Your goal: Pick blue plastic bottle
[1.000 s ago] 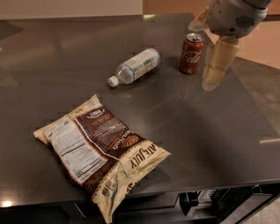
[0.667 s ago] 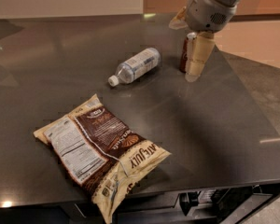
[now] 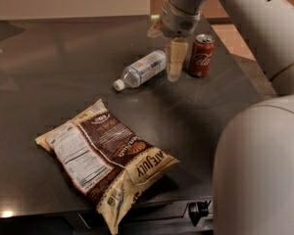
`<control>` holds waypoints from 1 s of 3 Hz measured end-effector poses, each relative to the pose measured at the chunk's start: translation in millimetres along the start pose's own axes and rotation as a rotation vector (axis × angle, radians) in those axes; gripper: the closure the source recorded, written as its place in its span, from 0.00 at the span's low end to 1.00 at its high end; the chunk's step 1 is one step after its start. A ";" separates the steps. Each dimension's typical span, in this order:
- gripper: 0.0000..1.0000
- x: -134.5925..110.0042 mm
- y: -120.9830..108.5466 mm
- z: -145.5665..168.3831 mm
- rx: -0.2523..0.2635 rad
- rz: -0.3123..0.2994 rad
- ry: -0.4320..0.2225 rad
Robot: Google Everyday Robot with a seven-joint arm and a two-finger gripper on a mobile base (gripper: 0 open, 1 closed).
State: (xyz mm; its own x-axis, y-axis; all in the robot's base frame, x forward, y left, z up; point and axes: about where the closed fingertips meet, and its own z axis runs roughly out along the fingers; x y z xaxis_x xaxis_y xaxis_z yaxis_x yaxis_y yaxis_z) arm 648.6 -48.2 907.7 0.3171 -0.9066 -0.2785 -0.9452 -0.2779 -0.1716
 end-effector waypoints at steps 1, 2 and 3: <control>0.00 -4.8 -27.3 29.5 -0.032 -0.054 0.026; 0.00 -7.5 -50.7 55.2 -0.053 -0.111 0.070; 0.00 -7.2 -66.2 73.2 -0.070 -0.171 0.114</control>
Offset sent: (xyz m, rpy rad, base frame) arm 0.0486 0.0301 -0.0550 -0.2442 0.1287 0.2103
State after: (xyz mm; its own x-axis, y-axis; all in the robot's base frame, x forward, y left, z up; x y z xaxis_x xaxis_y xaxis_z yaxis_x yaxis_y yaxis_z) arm 714.5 0.0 851.9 0.4663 -0.8733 -0.1415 -0.8827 -0.4487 -0.1398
